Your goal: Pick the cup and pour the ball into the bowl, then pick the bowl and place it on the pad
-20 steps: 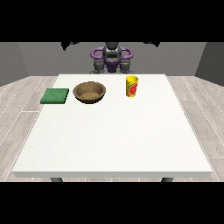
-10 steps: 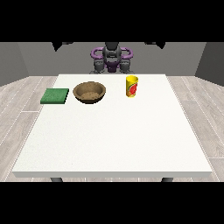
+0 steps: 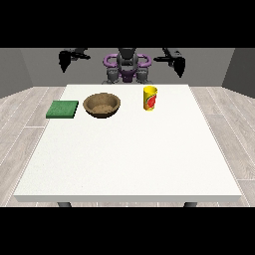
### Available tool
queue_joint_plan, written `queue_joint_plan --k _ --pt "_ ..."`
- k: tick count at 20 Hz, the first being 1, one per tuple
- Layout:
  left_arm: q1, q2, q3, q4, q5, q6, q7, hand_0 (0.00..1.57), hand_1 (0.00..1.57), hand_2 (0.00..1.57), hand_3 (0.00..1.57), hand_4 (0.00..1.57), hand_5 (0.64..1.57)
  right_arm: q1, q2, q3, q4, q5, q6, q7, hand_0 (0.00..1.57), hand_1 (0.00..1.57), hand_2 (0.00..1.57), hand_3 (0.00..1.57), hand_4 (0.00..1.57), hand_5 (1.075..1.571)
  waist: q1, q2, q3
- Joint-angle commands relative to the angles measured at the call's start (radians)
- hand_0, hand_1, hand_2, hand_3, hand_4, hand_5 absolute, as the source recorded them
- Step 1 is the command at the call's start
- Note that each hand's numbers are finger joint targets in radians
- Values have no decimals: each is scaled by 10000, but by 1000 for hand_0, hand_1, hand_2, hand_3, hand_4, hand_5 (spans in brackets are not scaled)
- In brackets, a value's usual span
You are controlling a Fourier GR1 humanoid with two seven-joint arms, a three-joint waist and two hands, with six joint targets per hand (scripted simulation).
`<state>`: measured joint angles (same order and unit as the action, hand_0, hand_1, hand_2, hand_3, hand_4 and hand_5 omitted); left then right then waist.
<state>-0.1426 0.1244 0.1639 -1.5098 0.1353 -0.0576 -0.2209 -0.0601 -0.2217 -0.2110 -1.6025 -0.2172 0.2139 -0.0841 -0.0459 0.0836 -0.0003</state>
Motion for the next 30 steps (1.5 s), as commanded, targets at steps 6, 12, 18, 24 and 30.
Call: queue_joint_plan --k 6,12,18,24,30 --pt "-688 -1171 -239 2899 -1192 1209 -3197 0 0 0 0 0 1517 -473 -463 -316 574 -122 790 -903 0 0 0 0 0 1571 -750 1019 -1" --pt "-1551 -1198 111 5392 -1279 1508 -4896 0 0 0 0 0 1517 -528 -75 -206 1057 -44 787 -1393 0 0 0 0 0 1570 -791 1279 -2" --pt "-3442 -640 607 6588 -1085 1683 -5008 0 0 0 0 0 1520 -1366 -402 -525 2021 113 927 -2141 0 0 0 0 0 1571 -787 2037 1" --pt "-3433 -639 997 8784 -1043 1903 -6913 0 0 0 0 0 1523 -809 -120 32 1187 319 1029 -1815 0 0 0 0 0 1571 -1133 1907 -4" --pt "-3893 -836 372 8809 -1960 3362 -6665 1018 1018 1101 888 1467 776 -1731 -491 -343 1684 150 944 -1599 0 0 0 0 0 1570 -1298 2070 2"
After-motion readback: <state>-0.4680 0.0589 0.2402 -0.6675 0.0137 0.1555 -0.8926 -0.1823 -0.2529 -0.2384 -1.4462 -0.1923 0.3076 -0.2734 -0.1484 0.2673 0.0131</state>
